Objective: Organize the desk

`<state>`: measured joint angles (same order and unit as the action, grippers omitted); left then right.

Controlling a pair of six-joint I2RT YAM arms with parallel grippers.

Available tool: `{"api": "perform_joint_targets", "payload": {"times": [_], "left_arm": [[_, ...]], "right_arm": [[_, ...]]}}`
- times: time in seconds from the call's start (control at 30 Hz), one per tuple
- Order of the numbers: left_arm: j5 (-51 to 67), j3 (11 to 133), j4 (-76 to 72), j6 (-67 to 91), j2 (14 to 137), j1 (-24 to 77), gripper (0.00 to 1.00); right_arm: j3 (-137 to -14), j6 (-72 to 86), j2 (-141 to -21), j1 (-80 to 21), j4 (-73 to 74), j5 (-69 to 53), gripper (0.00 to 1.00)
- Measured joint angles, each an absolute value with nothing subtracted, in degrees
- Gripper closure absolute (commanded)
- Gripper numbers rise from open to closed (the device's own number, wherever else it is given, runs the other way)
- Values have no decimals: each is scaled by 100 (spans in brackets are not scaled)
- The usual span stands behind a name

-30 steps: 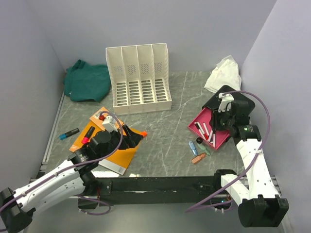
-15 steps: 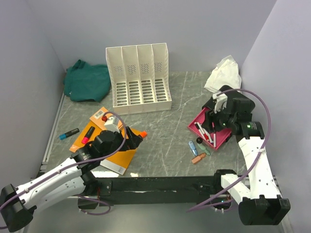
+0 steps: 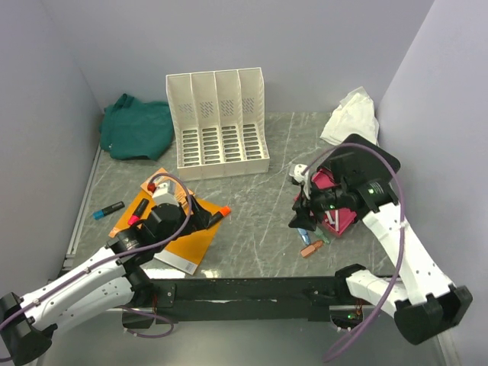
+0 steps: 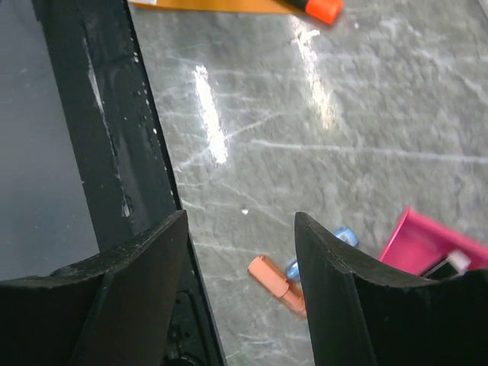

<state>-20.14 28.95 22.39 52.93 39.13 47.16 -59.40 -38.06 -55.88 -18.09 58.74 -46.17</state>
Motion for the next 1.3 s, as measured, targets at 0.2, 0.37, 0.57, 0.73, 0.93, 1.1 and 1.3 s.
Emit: {"api": "perform_joint_targets", "payload": {"times": [0.2, 0.37, 0.57, 0.73, 0.93, 1.1, 1.3], "left_arm": [[-2386, 3328, 2810, 5325, 4110, 4477, 1], [-2410, 3905, 2991, 4978, 4746, 3868, 0], [-2025, 4744, 2976, 4475, 5905, 3312, 1], [-1511, 5148, 2770, 4285, 6447, 3312, 1], [-864, 5144, 2554, 4316, 6414, 3312, 1], [-506, 4908, 2373, 4307, 5937, 3310, 1], [-309, 4169, 2340, 4318, 4886, 3310, 1]], "right_arm": [[-6418, -3581, -6204, -2287, 5599, -4593, 35], [-6423, -3304, -6239, -2462, 5319, -4512, 34], [-6425, -3218, -6191, -2462, 5172, -4250, 33], [-6425, -3251, -6149, -2462, 5186, -4106, 33], [-6425, -3680, -6141, -2322, 5341, -4309, 35], [-6425, -4254, -6167, -1496, 5863, -4915, 45], [-6372, -4270, -6154, -757, 5931, -5166, 58]]}}
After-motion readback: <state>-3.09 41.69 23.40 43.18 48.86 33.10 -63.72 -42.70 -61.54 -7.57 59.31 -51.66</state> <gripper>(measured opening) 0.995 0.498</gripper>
